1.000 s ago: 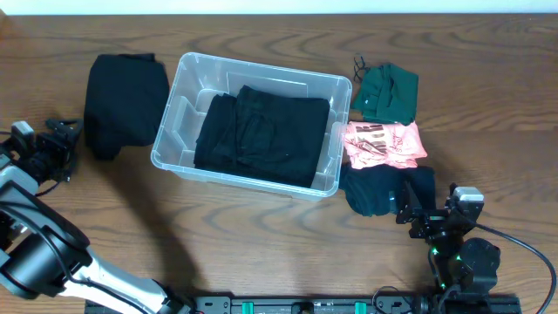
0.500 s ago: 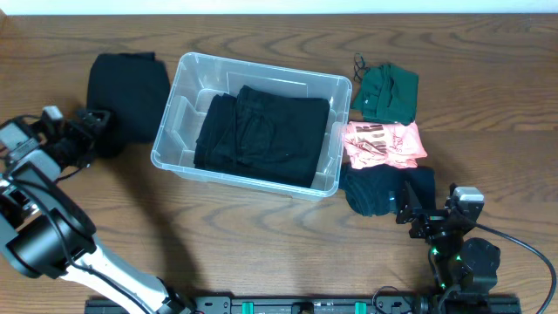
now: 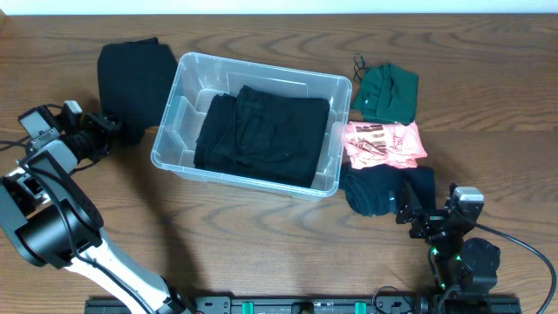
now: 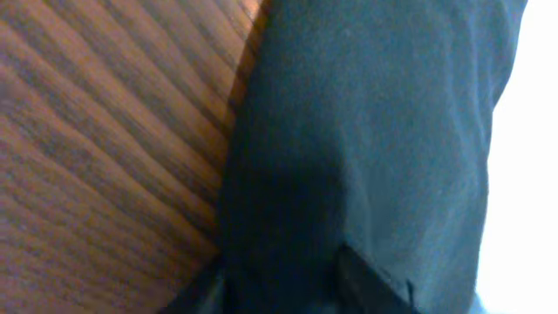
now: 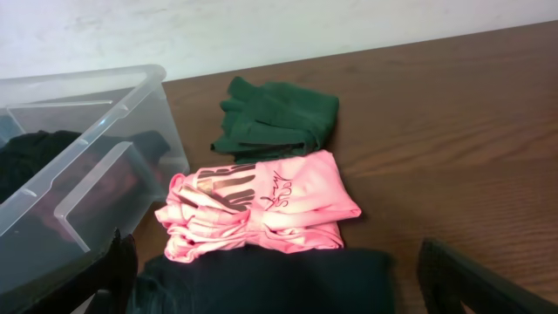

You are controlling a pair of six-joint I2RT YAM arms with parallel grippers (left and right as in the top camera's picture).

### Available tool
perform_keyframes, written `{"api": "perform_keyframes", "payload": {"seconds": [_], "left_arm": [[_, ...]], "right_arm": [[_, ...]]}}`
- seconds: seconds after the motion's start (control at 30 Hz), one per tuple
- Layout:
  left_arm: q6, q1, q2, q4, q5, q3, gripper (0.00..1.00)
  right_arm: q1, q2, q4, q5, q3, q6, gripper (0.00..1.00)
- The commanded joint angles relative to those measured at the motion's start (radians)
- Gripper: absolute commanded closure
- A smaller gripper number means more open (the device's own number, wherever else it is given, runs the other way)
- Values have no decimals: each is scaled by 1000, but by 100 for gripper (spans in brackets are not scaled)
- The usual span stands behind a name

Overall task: Pack container
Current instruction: 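Move the left gripper back to the black shirt and grasp it, then carry the black shirt with the left gripper and release it into the bin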

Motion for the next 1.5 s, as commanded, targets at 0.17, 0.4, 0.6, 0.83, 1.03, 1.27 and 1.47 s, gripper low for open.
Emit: {"api": "perform_keyframes", "payload": {"seconds": [0.17,0.4,0.6,0.83,1.03,1.27,1.47], "left_arm": [[17,23,0,5,202,0,94],[-6,90,-171,-19,378,0,94],[-5,136,-418,-101,374,0,94],[31,139,-570,-282,321,0,94],[73,139,-582,-398,334,0,94],[71,138,-690,-375,350,27,94],[-102,81,-833,-151,439,36,94]], "right_arm": [[14,-5,-2,3,-2,8,1],[14,-5,-2,3,-2,8,1],[14,-5,-2,3,-2,8,1],[14,-5,-2,3,-2,8,1],[14,-5,-2,3,-2,8,1],[14,-5,-2,3,-2,8,1],[14,-5,-2,3,-2,8,1]]}}
